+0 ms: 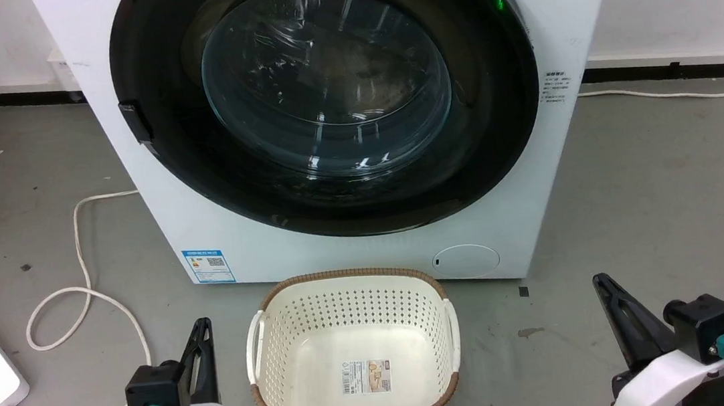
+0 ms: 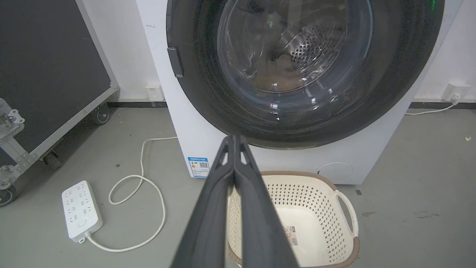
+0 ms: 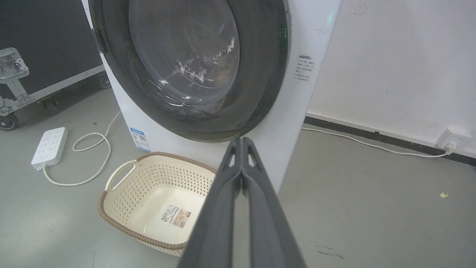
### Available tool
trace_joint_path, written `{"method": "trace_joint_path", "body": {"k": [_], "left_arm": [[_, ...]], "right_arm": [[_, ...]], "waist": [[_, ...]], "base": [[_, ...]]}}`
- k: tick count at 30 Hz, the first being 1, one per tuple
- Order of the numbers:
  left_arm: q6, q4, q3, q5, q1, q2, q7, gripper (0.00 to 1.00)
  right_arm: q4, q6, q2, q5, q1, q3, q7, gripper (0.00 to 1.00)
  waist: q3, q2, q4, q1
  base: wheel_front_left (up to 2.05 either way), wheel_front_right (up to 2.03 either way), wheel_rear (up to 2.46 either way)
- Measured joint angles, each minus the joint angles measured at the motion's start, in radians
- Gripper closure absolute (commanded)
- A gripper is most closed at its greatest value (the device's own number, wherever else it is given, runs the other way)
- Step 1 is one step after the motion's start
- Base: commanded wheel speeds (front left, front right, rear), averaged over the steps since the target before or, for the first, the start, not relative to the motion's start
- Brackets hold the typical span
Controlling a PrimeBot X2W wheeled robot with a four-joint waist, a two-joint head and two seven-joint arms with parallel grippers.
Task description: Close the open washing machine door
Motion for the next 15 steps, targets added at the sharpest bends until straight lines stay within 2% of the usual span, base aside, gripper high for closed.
{"method": "trace_joint_path", "body": {"k": [15], "left_arm": [[0.0,0.0,0.0,0.0,0.0,0.0,0.0,1.0]], "right_arm": [[0.0,0.0,0.0,0.0,0.0,0.0,0.0,1.0]], "waist": [[0.0,0.0,0.0,0.0]], "base": [[0.0,0.0,0.0]]}}
